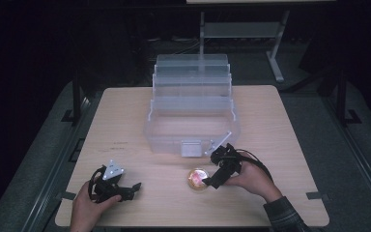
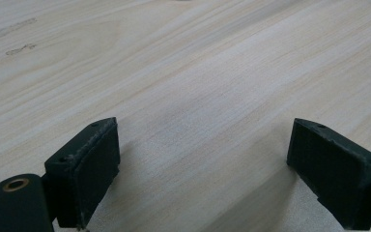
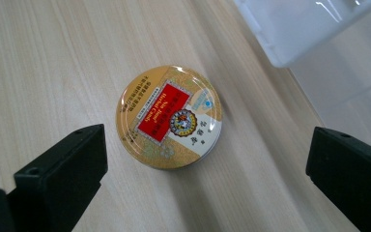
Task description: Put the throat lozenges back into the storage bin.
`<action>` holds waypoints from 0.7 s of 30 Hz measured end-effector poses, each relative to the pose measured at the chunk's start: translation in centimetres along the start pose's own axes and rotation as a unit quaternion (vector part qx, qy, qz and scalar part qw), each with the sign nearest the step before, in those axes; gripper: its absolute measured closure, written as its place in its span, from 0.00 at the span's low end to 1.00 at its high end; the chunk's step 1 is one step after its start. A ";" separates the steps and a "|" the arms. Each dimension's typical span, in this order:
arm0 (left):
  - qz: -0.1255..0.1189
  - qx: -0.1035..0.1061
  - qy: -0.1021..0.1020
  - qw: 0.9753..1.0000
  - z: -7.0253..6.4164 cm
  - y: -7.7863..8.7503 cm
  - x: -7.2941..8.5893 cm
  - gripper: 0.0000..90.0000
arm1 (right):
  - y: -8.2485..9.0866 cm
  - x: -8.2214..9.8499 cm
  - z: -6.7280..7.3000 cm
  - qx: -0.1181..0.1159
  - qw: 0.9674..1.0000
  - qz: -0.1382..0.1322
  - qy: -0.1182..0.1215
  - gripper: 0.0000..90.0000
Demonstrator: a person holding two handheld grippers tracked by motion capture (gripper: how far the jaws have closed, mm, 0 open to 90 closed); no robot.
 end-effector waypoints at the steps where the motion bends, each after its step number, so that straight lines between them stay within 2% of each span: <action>1: 0.000 0.000 0.000 1.000 0.0 0.0 0.0 0.12 | -0.1 -0.1 0.1 -0.001 1.000 0.002 0.001 0.01; 21: 0.000 0.000 0.000 1.000 0.0 0.0 0.0 0.12 | -2.2 -1.0 0.9 -0.010 1.000 0.022 0.019 0.01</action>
Point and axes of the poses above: each handheld gripper's, and its own axes: y roughly backward along the jaws, x roughly out of its underside, z roughly to its left, the point moved 9 cm from there along -y, roughly forward along the jaws, and after that the axes turned 1 degree about z, right-handed, at the moved point
